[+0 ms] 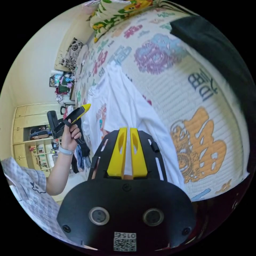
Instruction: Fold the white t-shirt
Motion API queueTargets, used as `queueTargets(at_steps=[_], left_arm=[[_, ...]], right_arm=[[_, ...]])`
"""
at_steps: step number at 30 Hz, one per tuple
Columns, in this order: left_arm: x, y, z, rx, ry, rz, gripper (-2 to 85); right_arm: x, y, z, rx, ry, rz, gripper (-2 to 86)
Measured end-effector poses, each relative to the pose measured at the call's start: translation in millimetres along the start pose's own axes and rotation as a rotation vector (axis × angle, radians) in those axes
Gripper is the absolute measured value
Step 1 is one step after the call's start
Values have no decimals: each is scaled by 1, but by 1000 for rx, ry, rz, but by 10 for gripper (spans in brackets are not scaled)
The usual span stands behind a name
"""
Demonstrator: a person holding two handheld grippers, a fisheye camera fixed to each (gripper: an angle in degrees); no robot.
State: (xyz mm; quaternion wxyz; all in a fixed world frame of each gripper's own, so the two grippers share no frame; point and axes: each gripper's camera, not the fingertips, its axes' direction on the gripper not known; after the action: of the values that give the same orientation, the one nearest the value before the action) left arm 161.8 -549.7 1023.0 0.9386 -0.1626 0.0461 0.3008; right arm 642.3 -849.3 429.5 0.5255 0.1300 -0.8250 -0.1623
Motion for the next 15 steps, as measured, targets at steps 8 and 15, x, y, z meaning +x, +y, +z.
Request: queueTargets(at_steps=[8, 15], left_arm=[[23, -101, 92, -100, 14, 116, -3], [0, -78, 49, 40, -23, -1, -6]], right_arm=[[18, -40, 25, 6, 125, 73, -6], [30, -25, 6, 48, 74, 91, -5]])
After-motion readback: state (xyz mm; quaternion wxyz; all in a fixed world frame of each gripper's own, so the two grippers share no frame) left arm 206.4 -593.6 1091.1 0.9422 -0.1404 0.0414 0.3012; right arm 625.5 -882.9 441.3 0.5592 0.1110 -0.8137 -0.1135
